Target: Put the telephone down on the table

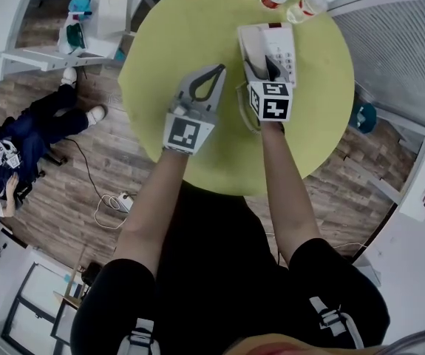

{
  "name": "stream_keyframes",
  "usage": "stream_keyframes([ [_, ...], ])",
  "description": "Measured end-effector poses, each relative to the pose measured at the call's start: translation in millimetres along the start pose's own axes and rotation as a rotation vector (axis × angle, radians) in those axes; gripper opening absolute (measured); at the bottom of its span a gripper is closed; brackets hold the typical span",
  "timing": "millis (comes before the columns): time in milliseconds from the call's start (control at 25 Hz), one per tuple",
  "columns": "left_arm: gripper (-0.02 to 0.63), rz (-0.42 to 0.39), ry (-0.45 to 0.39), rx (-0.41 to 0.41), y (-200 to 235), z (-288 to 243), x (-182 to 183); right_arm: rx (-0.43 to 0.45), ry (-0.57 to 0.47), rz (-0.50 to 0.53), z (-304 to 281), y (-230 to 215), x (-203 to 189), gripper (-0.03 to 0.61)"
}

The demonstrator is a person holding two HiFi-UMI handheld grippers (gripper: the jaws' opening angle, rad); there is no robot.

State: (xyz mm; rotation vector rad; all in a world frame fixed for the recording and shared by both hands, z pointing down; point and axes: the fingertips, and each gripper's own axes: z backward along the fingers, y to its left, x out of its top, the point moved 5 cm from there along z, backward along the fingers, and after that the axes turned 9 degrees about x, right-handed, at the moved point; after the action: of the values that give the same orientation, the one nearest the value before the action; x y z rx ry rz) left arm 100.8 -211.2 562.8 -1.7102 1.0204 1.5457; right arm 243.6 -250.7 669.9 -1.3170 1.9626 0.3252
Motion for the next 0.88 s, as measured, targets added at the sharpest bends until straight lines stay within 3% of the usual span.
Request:
stream_keyframes([
  [400, 0.006, 0.006, -0.024, 0.011, 13, 23, 22, 0.006, -0.063, -0.019, 34, 25, 26, 0.219],
  [880, 0.006, 0.045, -0.021, 0.096, 61, 78, 16, 0.053, -0.094, -0.015, 24, 115, 23, 0.219],
])
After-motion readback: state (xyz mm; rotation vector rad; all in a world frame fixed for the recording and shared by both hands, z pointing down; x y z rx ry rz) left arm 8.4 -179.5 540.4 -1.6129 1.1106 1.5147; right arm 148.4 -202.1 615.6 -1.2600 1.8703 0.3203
